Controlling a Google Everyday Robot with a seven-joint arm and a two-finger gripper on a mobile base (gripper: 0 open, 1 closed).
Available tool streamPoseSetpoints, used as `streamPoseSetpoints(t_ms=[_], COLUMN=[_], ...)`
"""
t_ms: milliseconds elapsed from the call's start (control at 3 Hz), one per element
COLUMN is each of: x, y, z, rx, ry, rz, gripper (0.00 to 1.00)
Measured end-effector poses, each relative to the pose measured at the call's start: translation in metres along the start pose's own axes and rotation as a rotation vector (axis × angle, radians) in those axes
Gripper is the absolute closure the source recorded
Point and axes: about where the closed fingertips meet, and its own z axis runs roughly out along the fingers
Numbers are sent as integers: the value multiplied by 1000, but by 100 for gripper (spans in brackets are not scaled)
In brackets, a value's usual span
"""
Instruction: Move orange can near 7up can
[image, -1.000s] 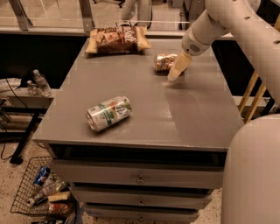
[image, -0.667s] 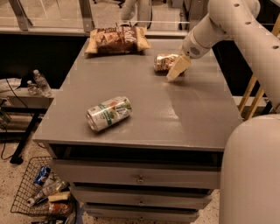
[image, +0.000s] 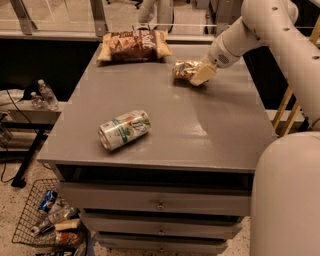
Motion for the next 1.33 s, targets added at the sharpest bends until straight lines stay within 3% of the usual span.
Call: streamPoseSetpoints(t_ms=[333,667,1000,1333], x=[-24,-46,-50,-40], y=[20,49,88,107], z=[-24,-46,-61,-49], rx=[-23,-32,-33,-67], ry=[-9,19,40,68], rz=[-103,-155,-90,-57], gripper=[88,100,100,100])
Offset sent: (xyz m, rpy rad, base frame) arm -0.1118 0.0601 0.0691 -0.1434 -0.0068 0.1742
